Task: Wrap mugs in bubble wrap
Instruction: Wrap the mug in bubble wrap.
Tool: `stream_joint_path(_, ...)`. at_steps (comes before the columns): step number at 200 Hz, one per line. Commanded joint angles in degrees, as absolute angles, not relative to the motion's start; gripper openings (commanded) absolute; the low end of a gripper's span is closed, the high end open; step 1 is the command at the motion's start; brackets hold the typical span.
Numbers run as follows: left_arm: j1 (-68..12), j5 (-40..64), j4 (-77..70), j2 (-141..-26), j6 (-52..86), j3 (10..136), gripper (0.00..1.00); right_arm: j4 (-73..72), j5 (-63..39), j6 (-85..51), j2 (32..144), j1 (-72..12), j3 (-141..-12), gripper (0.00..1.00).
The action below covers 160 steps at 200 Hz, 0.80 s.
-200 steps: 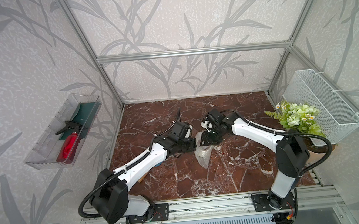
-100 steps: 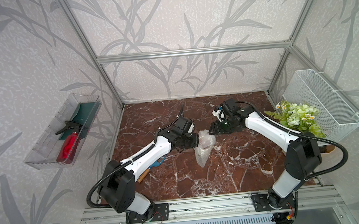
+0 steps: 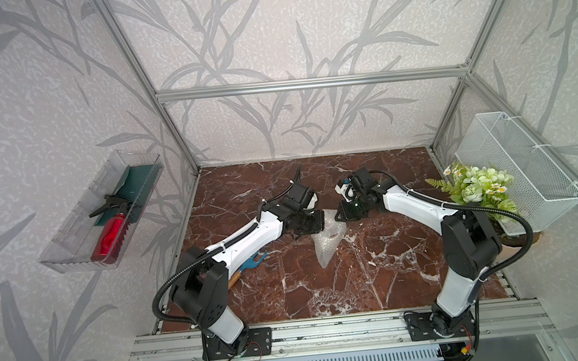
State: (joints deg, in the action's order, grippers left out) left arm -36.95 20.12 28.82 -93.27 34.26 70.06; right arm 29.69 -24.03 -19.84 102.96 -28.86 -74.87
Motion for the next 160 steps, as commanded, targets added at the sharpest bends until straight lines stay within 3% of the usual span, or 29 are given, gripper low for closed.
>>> stream_joint_path(1,-36.9,21.9,26.3,-95.1,35.3,72.6,0.00,29.5,-24.7,-19.5,104.5,-31.1,-73.7,0.16)
stream_joint_path(104,-36.7,21.4,20.7,-107.7,38.3,78.1,0.00,28.6,-24.7,-19.8,103.8,-34.6,-68.1,0.09)
stream_joint_path(160,-36.5,22.1,22.8,-114.4,38.1,78.2,0.00,31.8,-22.7,-18.9,100.0,-34.5,-69.0,0.16)
